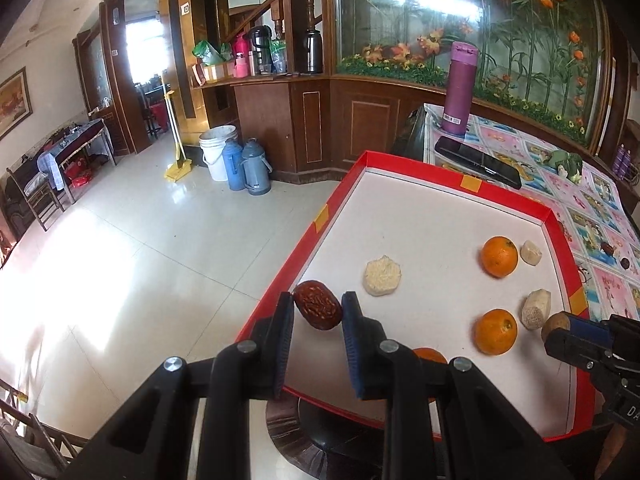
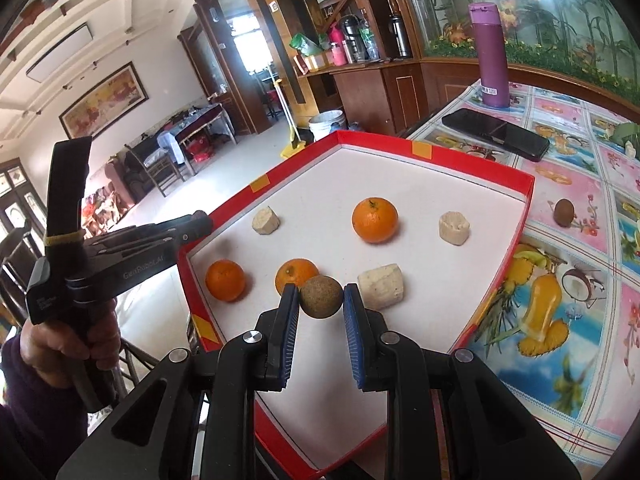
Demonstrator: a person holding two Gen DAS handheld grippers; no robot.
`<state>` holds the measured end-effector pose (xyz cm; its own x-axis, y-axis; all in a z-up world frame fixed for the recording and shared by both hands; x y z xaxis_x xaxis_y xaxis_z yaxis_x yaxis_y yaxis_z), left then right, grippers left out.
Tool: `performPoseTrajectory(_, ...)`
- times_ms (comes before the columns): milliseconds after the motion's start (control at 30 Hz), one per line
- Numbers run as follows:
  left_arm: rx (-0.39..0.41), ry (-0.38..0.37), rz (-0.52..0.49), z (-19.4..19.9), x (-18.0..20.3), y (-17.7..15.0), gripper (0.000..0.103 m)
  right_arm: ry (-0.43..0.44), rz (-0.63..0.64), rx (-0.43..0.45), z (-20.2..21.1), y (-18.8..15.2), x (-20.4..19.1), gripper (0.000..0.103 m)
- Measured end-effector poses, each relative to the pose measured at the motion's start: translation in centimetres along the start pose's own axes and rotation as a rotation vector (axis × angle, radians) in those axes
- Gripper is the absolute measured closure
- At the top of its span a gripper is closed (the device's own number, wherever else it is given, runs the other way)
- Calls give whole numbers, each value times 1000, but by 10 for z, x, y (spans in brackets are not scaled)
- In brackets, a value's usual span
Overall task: Organize fruits
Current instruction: 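Carry the brown fruit and the date into the white tray and open both tools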
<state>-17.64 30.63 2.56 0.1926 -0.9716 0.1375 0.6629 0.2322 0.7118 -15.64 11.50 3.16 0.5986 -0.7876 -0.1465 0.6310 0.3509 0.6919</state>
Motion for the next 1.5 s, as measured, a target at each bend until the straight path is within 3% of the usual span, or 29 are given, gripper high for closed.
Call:
performPoseTrajectory(300,-57,9,-6,-11,0,0,76,-9,34,-98,-8,-8,-2,82)
performPoseTrajectory(833,-136,12,13,-22,-2,-5,76,-40,89,-148,-12,-8,-5,81)
performPoseTrajectory(900,-138,16,15,-21,-2,-5,71,-31,80,-153,-11,-7,-3,79)
performPoseTrajectory(967,-136,35,20,-20,-2,-4,57,-20,55,-145,-8,-4,2,76)
performPoseTrajectory(1133,-95,71,27,-8,-2,1,41,13,-21,-80,9,7,22,75)
performPoseTrajectory(1267,-60,66,26,1,9,9,33,0,-88,-35,21,13,47,73)
performPoseTrajectory(1500,-53,18,-38,-1,48,17,27,-45,-203,-21,31,11,99,73)
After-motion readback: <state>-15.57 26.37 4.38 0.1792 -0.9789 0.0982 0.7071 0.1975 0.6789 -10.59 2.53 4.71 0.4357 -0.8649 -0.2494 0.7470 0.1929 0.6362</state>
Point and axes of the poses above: each gripper's, at about its wrist camera, not at the fingertips, and z roughly against the way its jaws point, x to its right, y to its top, the point moved 3 cm from there along -z, roughly the way its jaws point, and after that the axes turned 14 degrees about -y, right-handed, at the moved point
